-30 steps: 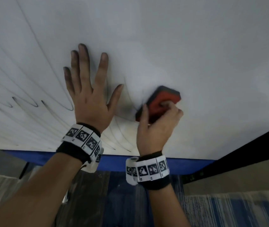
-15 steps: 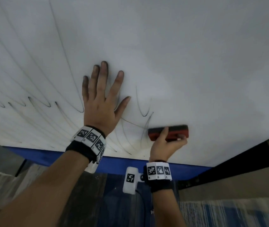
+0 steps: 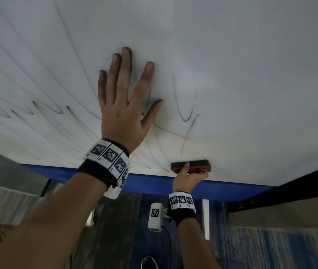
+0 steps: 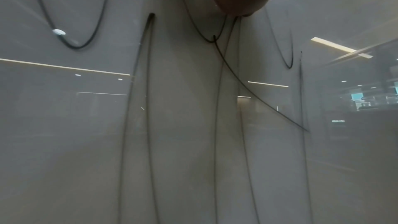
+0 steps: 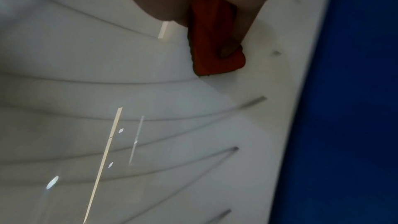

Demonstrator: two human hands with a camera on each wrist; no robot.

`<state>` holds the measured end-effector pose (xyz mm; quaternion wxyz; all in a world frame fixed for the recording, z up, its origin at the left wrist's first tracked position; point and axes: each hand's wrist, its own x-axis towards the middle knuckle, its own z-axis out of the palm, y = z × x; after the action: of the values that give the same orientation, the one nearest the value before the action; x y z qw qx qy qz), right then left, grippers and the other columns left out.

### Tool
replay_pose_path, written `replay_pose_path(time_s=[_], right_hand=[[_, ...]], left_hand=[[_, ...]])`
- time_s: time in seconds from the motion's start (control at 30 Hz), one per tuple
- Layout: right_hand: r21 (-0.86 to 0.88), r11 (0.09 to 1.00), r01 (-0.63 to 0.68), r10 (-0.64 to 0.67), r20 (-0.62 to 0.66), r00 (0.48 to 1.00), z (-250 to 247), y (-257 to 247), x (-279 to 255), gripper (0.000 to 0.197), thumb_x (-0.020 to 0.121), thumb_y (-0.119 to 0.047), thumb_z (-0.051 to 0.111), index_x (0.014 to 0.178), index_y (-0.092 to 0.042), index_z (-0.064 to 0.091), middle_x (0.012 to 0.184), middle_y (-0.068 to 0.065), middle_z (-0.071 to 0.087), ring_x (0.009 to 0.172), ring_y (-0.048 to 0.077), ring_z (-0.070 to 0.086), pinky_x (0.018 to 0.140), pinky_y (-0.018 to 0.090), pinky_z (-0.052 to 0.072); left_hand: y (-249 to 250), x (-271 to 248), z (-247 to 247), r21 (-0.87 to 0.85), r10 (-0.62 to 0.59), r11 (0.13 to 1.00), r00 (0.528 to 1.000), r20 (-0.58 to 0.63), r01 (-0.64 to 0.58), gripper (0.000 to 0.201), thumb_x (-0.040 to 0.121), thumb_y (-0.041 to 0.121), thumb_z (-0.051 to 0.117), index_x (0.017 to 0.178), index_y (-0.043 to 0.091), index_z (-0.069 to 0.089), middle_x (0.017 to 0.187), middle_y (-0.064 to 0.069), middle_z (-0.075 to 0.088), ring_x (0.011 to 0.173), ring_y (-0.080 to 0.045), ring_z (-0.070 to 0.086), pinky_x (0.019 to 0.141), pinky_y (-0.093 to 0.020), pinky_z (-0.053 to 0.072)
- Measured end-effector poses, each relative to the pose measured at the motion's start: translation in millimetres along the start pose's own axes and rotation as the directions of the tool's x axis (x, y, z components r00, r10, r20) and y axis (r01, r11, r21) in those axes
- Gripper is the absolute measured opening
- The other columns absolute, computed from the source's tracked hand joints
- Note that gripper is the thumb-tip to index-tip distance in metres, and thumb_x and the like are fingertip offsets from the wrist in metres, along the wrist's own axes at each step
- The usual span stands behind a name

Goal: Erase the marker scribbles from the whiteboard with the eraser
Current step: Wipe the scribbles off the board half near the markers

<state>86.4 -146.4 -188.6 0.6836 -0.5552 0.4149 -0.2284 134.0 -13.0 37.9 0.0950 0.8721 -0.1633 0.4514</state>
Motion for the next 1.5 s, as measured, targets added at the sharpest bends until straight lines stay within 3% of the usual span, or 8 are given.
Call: replay_pose_path(time_s=[0.2,0.3,0.5,0.73,0.83,1.0,1.3,1.5], right_hand=[[-0.035,0.879,-0.476,0.477,0.076,0.876,-7.6,138.2,55.9,0.062,0.092,0.005,0.066,0.145,0.003,0.035,0.147,0.020,0.048,0.125,0.037,0.054,0.110,0.057,0.043],[0.038,0.878,-0.477,0.472,0.087,0.877,-7.6,69.5,40.8,0.055,0.093,0.007,0.065,0.142,0.004,0.040,0.142,0.018,0.051,0.124,0.039,0.055,0.104,0.058,0.047],[0.120,0.980,0.157,-0.167,0.072,0.983,6.0,-89.8,-35.8,0.044,0.091,0.003,0.069,0.095,-0.025,0.035,0.115,0.011,0.046,0.101,0.022,0.053,0.088,0.024,0.054],[0.071,0.659,0.749,-0.750,0.126,0.649,21.7,-204.8,-78.5,0.038,0.079,-0.011,0.083,0.098,-0.012,0.050,0.101,0.013,0.049,0.086,0.016,0.050,0.076,0.016,0.042],[0.043,0.759,0.649,-0.647,0.155,0.746,9.5,-161.0,-63.5,0.040,0.083,-0.009,0.080,0.102,-0.013,0.045,0.106,0.015,0.047,0.091,0.022,0.052,0.073,0.013,0.047],[0.000,0.918,0.396,-0.396,0.041,0.917,-2.0,-124.1,-54.7,0.039,0.087,-0.004,0.075,0.105,-0.010,0.041,0.109,0.009,0.046,0.096,0.021,0.050,0.083,0.051,0.053],[-0.027,0.483,0.875,-0.865,0.144,0.481,53.7,-217.5,-106.5,0.035,0.078,-0.028,0.088,0.104,-0.011,0.072,0.098,0.014,0.050,0.085,0.024,0.052,0.070,0.012,0.040],[0.020,0.844,0.536,-0.531,0.171,0.830,31.7,-78.3,-75.5,0.044,0.084,-0.025,0.079,0.098,-0.043,0.043,0.103,0.004,0.046,0.088,0.021,0.057,0.059,0.044,0.056]], left_hand=[[-1.2,-3.3,3.6,-0.005,0.019,1.000,1.000,0.000,-0.019,0.060,0.099,0.042,0.064,0.147,0.011,0.045,0.151,-0.035,0.037,0.144,-0.046,0.030,0.121,-0.058,0.021],[-1.6,-5.6,5.3,-0.001,0.014,1.000,1.000,0.013,-0.014,0.061,0.099,0.042,0.063,0.148,0.015,0.037,0.152,-0.032,0.037,0.145,-0.044,0.029,0.122,-0.056,0.019],[6.8,-6.1,-10.6,-0.056,-0.012,0.998,0.995,0.103,0.018,0.057,0.102,0.034,0.059,0.152,0.014,0.038,0.158,-0.028,0.029,0.150,-0.041,0.023,0.124,-0.057,0.019],[-21.2,14.4,-58.0,-0.017,0.022,1.000,0.999,0.041,-0.021,0.052,0.098,0.028,0.062,0.148,0.018,0.049,0.157,-0.022,0.035,0.147,-0.037,0.033,0.117,-0.051,0.030],[-34.6,34.9,-66.4,-0.024,-0.112,0.994,0.992,-0.060,0.111,0.053,0.099,0.036,0.061,0.147,0.015,0.049,0.156,-0.027,0.033,0.147,-0.042,0.031,0.117,-0.053,0.029],[-38.4,33.3,-57.0,0.021,-0.133,0.991,0.991,0.021,0.133,0.061,0.103,0.044,0.053,0.154,0.014,0.037,0.159,-0.032,0.026,0.150,-0.046,0.023,0.121,-0.057,0.022],[-39.0,25.7,-44.4,-0.013,-0.144,0.989,0.990,-0.006,0.144,0.058,0.104,0.038,0.053,0.152,0.007,0.039,0.155,-0.038,0.027,0.147,-0.052,0.024,0.121,-0.060,0.019],[-42.4,22.7,-34.7,0.021,-0.123,0.992,0.992,-0.040,0.124,0.057,0.104,0.037,0.053,0.150,0.005,0.041,0.152,-0.039,0.032,0.144,-0.054,0.029,0.120,-0.062,0.022]])
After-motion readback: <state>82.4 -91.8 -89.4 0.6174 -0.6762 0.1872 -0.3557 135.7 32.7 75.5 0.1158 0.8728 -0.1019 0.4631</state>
